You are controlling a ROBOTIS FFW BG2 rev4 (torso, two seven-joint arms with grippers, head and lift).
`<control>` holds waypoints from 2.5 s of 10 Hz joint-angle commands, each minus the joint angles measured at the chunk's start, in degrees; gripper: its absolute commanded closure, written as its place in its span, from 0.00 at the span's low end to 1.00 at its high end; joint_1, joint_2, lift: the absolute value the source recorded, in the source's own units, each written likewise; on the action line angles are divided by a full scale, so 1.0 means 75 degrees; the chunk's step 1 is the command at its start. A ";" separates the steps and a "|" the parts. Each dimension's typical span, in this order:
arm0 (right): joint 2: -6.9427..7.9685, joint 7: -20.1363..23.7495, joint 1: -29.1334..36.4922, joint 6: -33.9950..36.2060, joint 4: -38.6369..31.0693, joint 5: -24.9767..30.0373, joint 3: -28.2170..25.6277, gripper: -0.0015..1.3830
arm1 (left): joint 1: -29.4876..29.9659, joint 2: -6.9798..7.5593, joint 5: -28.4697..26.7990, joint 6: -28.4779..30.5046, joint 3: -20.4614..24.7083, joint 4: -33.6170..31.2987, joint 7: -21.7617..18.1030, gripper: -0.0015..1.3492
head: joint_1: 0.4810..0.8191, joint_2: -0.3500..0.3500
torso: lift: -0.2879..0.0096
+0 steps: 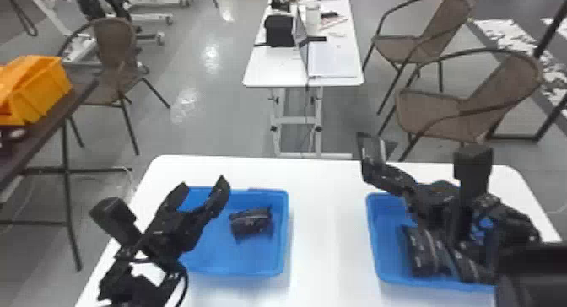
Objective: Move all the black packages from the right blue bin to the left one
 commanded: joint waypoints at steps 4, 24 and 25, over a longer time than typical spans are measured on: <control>-0.0240 0.0564 -0.1824 -0.0161 0.1034 -0.1130 0.2359 0.92 | -0.0924 0.0130 0.0296 0.1381 -0.0209 -0.0180 -0.0656 0.05 | 0.63 0.73 | 0.97; 0.0357 0.0153 -0.0406 -0.1110 0.0718 -0.1048 0.0414 0.30 | -0.0280 -0.0030 -0.3759 -0.0494 0.0447 0.0324 -0.0410 0.90 | 0.63 0.81 | 0.97; 0.0334 0.0142 -0.0231 -0.1040 0.0636 -0.0977 0.0238 0.31 | -0.0291 -0.0030 -0.4180 -0.0564 0.0459 0.0617 -0.0562 0.90 | 0.63 0.80 | 0.97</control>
